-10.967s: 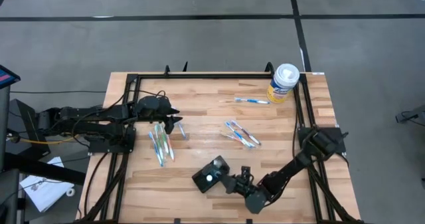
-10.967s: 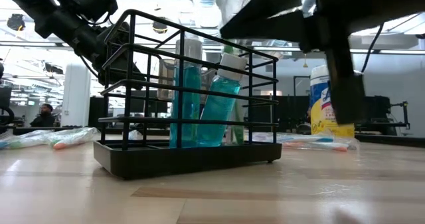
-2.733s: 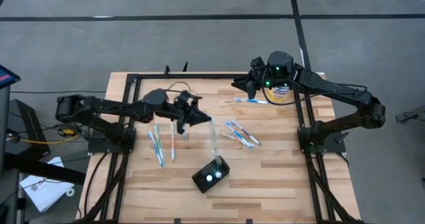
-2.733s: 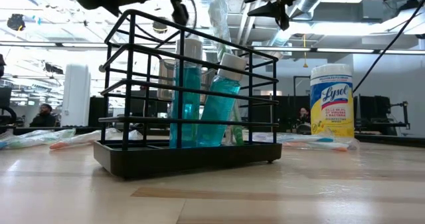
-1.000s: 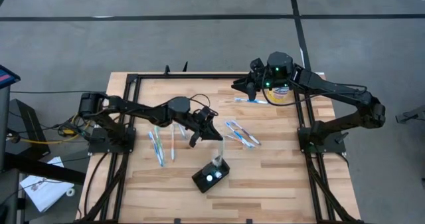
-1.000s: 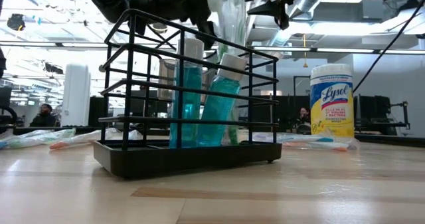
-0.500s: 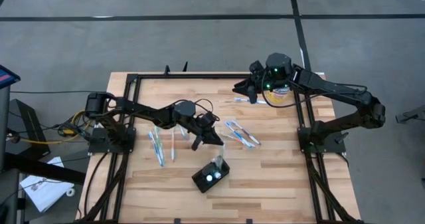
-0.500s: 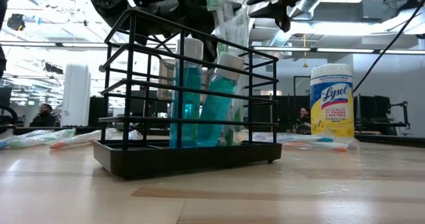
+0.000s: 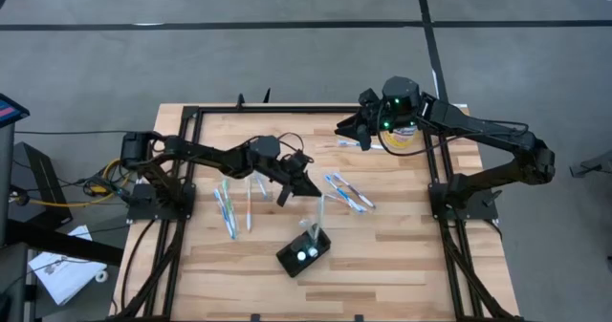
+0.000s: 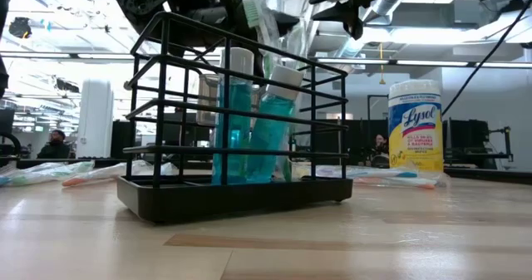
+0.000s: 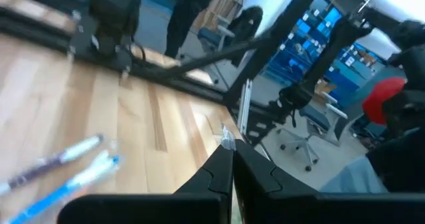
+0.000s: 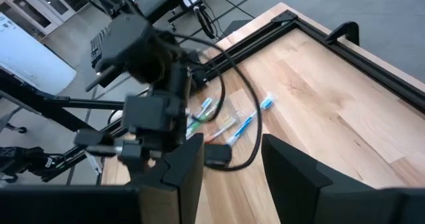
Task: Pick & Place toothbrushing station
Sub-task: Put the green toothbrush into the mesh organizer
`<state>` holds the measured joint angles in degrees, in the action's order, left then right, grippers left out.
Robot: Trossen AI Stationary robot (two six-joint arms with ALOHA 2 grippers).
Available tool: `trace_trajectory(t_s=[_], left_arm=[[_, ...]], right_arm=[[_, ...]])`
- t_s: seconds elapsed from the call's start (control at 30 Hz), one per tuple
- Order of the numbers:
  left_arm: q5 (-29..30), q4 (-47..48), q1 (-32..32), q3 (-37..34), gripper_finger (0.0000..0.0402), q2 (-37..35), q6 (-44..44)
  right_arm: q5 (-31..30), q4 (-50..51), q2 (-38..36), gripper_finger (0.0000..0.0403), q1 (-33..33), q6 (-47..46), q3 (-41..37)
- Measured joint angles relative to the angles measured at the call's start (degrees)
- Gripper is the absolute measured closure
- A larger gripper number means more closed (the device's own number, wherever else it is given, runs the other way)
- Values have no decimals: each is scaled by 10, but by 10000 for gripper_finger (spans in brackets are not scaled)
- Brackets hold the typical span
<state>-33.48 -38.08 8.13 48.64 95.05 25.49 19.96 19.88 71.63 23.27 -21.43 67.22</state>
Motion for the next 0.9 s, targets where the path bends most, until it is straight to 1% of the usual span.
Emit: trace_trajectory(t_s=[0.07, 0.23, 0.5, 0.9], left_arm=[[0, 6, 3, 0, 401, -4, -2], [2, 59, 7, 0, 401, -7, -40], [6, 55, 7, 0, 401, -14, -46], [10, 54, 45, 3, 401, -23, -75]], right_arm=[[9, -2, 0, 261, 0, 0, 0], [12, -3, 0, 260, 0, 0, 0], [12, -3, 0, 262, 0, -8, 0], [12, -41, 0, 262, 0, -11, 0]])
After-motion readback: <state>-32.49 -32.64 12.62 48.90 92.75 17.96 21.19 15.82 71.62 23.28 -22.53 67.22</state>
